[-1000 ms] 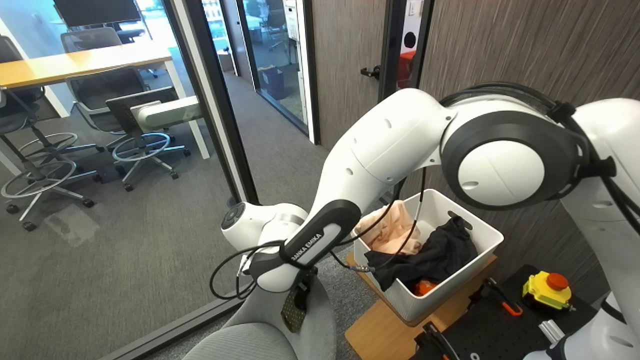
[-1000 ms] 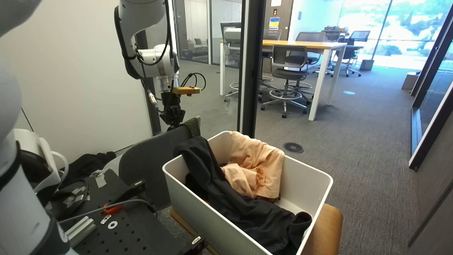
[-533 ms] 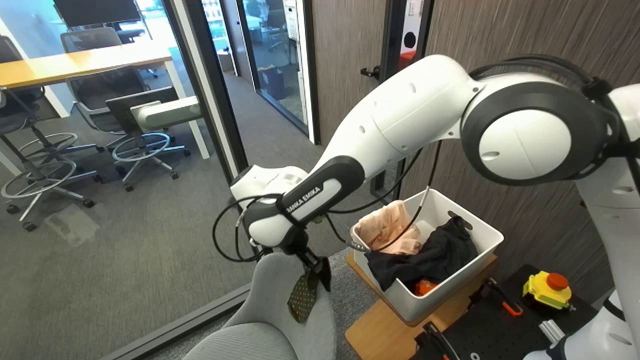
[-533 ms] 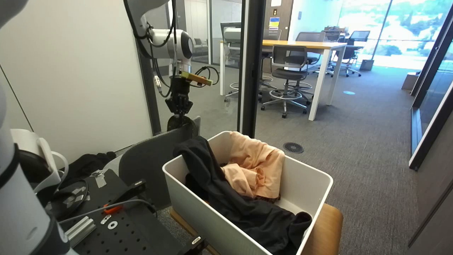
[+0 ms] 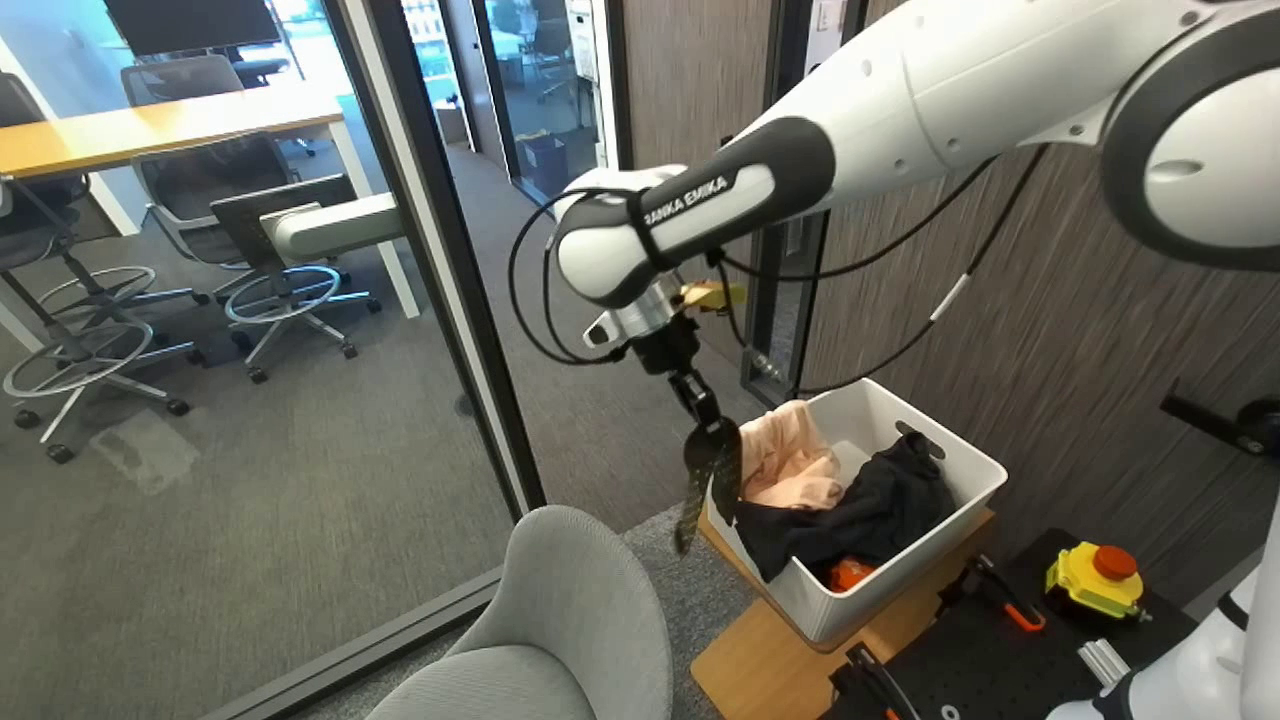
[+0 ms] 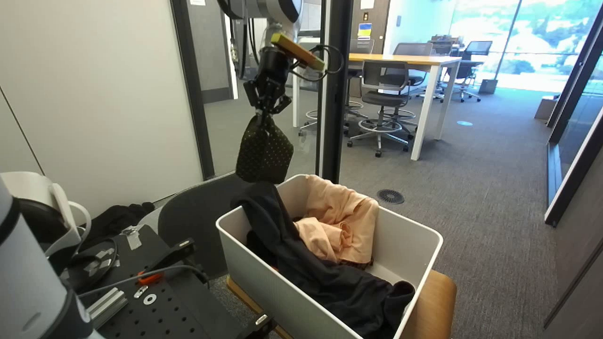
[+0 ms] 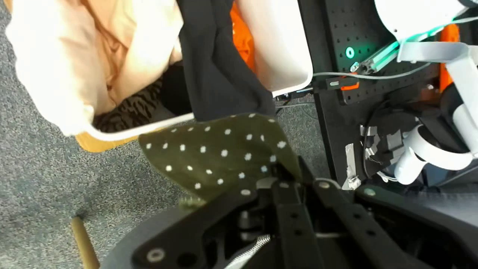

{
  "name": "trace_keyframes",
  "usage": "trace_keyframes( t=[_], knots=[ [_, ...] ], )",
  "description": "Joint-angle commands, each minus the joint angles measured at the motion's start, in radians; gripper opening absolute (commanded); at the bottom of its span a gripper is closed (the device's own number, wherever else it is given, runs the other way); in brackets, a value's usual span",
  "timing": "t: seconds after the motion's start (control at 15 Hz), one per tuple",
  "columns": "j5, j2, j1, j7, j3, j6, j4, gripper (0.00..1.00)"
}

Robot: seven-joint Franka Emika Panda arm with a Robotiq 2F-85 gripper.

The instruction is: Put the sock in the laundry basket

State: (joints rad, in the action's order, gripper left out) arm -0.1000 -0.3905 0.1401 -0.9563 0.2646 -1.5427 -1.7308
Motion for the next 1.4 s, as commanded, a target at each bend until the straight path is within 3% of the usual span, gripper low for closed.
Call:
trace_keyframes(
  t=[0.0, 0.33, 0.6, 1.07, 1.33],
  knots=[
    [0.074, 0.222, -0.056, 0.045, -0.048, 0.014, -0.147, 0.08],
    [0.120, 0.402, -0.107, 0.064, -0.143, -0.007, -0.309, 0.08],
    [0.118, 0.479, -0.136, 0.044, -0.220, -0.133, -0.474, 0.08],
    [0.180, 0.422, -0.171, -0.002, -0.307, -0.412, -0.646, 0.09],
    [0.260, 0.338, -0.186, -0.057, -0.317, -0.507, -0.672, 0.08]
  ],
)
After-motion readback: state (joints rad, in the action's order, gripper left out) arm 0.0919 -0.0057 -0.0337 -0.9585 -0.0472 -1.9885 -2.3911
